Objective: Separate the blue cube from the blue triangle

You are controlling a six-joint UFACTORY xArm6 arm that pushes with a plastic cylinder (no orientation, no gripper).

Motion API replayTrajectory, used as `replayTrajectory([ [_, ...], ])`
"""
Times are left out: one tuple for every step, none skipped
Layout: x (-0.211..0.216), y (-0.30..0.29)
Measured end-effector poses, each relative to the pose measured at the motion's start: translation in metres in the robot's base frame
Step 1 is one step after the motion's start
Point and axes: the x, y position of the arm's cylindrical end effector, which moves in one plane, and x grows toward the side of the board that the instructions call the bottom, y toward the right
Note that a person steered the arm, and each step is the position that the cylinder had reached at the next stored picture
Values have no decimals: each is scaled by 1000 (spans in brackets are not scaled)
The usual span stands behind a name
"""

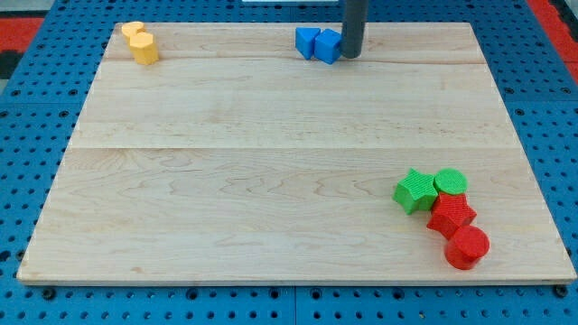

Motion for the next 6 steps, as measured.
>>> replayTrajectory([
  [-37, 10],
  [-21, -104],
  [39, -105],
  [28, -108],
  [-2, -95],
  [53, -52],
])
